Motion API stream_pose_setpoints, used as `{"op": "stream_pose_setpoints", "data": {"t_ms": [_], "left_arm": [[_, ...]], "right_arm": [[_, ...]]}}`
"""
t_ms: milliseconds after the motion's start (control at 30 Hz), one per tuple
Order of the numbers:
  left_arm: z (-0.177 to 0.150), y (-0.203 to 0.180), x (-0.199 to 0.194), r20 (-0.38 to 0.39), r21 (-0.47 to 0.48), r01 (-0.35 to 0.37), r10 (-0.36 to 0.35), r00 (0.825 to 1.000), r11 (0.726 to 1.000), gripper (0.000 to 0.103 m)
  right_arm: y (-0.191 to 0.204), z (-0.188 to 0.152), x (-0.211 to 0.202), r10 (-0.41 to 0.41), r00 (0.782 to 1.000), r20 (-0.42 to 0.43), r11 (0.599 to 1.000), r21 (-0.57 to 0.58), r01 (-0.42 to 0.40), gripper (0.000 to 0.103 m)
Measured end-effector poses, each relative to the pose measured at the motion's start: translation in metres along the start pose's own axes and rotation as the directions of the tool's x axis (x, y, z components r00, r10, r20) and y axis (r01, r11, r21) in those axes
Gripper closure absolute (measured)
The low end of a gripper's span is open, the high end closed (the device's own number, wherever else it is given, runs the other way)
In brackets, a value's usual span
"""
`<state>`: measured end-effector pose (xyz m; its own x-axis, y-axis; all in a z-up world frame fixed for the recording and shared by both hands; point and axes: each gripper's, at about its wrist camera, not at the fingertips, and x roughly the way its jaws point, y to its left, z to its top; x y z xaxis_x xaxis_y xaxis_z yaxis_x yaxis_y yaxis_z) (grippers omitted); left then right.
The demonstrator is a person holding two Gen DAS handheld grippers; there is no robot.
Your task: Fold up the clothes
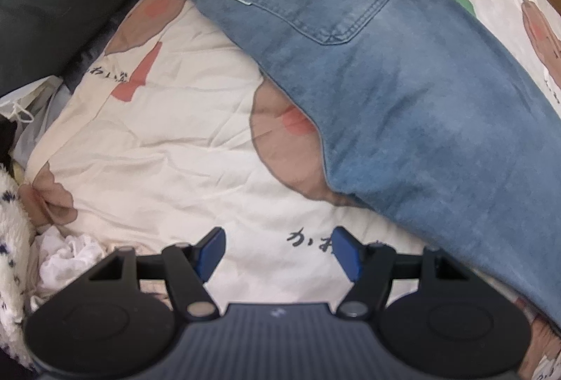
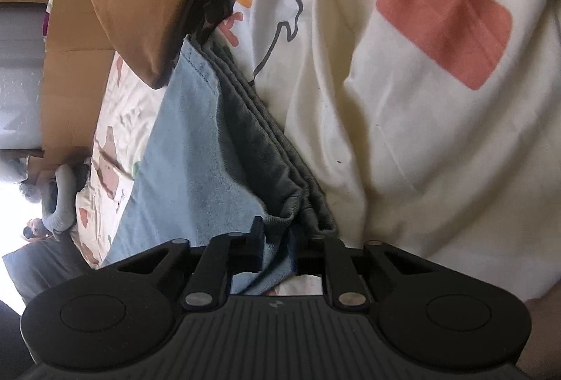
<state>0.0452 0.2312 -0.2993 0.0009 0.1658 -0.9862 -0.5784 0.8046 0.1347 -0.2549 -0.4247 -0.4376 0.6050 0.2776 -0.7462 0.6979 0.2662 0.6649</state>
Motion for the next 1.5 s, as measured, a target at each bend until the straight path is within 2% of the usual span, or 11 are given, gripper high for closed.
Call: {"op": "stream_pose_setpoints", "data": {"t_ms": [233,567,667,733,767,800,933,1067,1233,1400,1500], "left_arm": [[-0.007,-0.006,0.002,-0.008,0.020,0.000,0.000,1.000,1.000,0.033],[-0.004,-0.005,-0.005,0.008,0.034,-0.007,0.007,1.000,0.999,0.033],[-0.005,-0.004,-0.003,0.003,0.037,-0.017,0.017,1.000,0.999,0.033],[-0.005,-0.003,0.000,-0.002,0.034,-0.020,0.020,1.000,0.999,0.033],[-0.006,-0.003,0.001,-0.005,0.034,-0.020,0.020,1.000,0.999,0.033],[-0.007,-0.004,0.003,-0.008,0.034,-0.020,0.020,1.000,0.999,0.033],[-0.010,-0.009,0.008,-0.021,0.049,-0.016,0.017,1.000,0.999,0.033],[-0.010,-0.016,0.010,-0.027,0.069,-0.018,0.020,0.999,0.997,0.033],[-0.004,-0.021,0.010,-0.026,0.071,-0.028,0.030,0.999,0.997,0.033],[0.004,-0.024,0.008,-0.024,0.055,-0.022,0.024,0.999,0.998,0.033],[0.006,-0.023,0.007,-0.023,0.053,-0.027,0.028,0.999,0.998,0.033]], "right_arm": [[0.003,-0.011,-0.016,-0.005,1.000,0.021,1.000,-0.017,0.005,0.096],[-0.007,-0.014,-0.002,-0.069,0.997,0.017,0.998,0.016,0.069,0.095],[-0.001,-0.013,-0.004,-0.076,0.997,0.006,0.997,-0.015,0.076,0.090],[0.006,-0.012,-0.009,-0.099,0.995,0.009,0.993,-0.062,0.100,0.080],[0.008,-0.010,-0.012,-0.118,0.993,0.017,0.990,-0.079,0.119,0.070],[0.010,-0.009,-0.016,-0.135,0.990,0.027,0.986,-0.093,0.137,0.066],[0.017,-0.001,-0.024,-0.158,0.986,0.053,0.975,-0.151,0.164,0.060],[0.040,0.001,-0.019,-0.180,0.981,0.073,0.935,-0.298,0.194,0.057],[0.068,0.003,-0.004,-0.186,0.978,0.092,0.891,-0.404,0.208,0.057],[0.082,0.003,0.025,-0.277,0.958,0.071,0.827,-0.491,0.275,0.057],[0.078,0.005,0.031,-0.298,0.952,0.067,0.816,-0.500,0.291,0.060]]}}
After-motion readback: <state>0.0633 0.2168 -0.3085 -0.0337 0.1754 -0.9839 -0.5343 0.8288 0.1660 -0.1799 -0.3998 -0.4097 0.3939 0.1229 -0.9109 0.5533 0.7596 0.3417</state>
